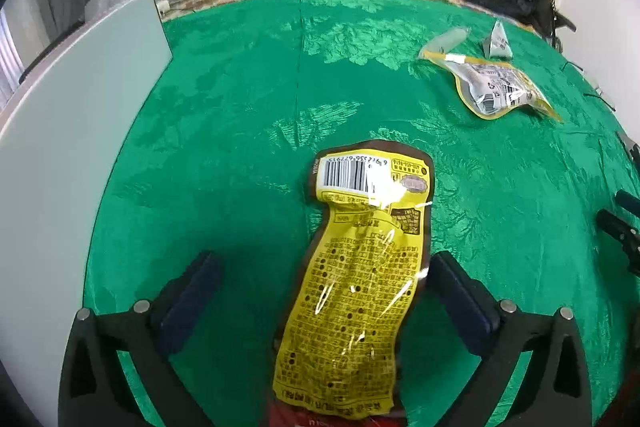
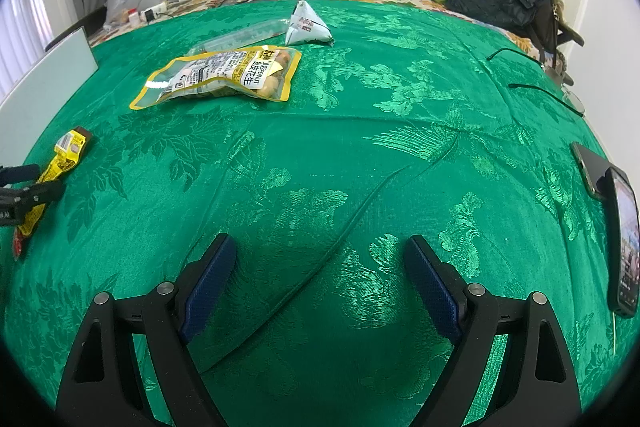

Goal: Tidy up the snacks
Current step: 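Grasp the clear yellow-bordered peanut pack with the right tool while the left holds the sausage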

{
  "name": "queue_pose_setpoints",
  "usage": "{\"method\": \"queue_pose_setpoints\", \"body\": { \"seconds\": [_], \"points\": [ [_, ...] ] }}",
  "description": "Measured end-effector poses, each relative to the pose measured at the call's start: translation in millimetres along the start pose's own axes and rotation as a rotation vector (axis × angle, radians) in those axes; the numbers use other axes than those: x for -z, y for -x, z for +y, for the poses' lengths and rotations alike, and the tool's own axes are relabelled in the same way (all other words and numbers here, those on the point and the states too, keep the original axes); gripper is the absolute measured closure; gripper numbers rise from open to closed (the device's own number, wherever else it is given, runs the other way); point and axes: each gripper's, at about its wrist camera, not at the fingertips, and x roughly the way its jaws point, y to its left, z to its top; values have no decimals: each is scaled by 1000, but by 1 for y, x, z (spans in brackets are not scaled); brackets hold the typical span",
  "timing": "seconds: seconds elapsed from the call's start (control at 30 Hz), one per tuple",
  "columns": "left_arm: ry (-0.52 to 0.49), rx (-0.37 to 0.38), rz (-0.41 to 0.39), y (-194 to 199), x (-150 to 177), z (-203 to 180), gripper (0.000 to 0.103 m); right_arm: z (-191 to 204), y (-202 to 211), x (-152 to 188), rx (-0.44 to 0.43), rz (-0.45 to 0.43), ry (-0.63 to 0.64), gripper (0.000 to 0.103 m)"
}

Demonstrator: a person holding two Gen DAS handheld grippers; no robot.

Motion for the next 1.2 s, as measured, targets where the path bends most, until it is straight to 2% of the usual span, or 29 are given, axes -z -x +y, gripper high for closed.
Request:
{"method": "queue_pose_setpoints", "body": {
  "seconds": [0.2,0.33,0.53,0.73,1.2],
  "points": [
    [1,-1,-14,0,0,2,0,0,0,0,0,0,0,14],
    [7,-14,6,0,-3,3,0,0,0,0,0,0,0,14],
    [107,-74,5,-2,-4,23,0,0,0,0,0,0,0,14],
    [89,-66,-27,-3,0,25,0,0,0,0,0,0,0,14],
    [91,-58,-31,-3,0,26,0,-1,-1,-1,-7,8,8,14]
  ]
}}
